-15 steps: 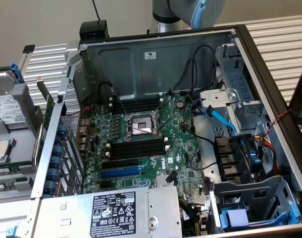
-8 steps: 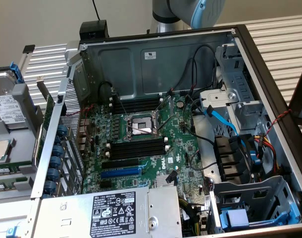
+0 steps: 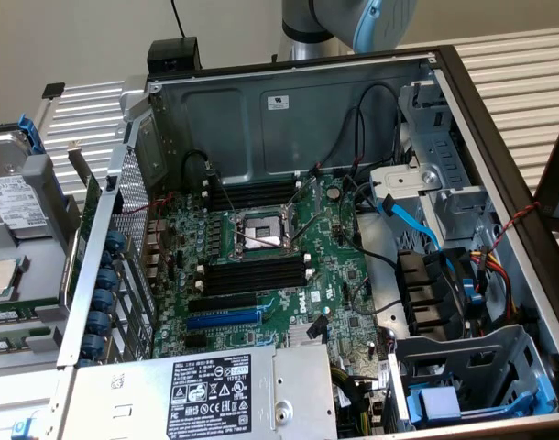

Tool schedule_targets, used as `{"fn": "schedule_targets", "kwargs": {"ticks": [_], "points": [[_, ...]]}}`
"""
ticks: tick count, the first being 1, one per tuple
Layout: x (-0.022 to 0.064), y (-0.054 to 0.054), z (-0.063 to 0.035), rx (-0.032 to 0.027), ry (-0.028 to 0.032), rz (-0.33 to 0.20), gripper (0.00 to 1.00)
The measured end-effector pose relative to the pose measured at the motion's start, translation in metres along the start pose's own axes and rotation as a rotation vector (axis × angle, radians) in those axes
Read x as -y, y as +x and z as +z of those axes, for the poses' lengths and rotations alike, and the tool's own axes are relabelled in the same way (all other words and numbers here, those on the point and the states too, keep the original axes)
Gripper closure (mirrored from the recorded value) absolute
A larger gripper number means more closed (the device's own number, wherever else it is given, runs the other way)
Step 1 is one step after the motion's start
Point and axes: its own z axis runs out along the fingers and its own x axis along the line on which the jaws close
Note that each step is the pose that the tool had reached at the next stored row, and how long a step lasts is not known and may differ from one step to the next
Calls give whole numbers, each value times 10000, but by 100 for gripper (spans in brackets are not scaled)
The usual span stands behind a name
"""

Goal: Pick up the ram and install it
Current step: 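Pick up the ram and move it above insertion slot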

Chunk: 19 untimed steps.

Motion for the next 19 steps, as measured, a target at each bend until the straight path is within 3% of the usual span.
{"fn": "schedule_targets", "kwargs": {"ticks": [5,19], "points": [[0,-1,10,2,2,135,89],[6,-1,137,135,38,2449,89]]}}
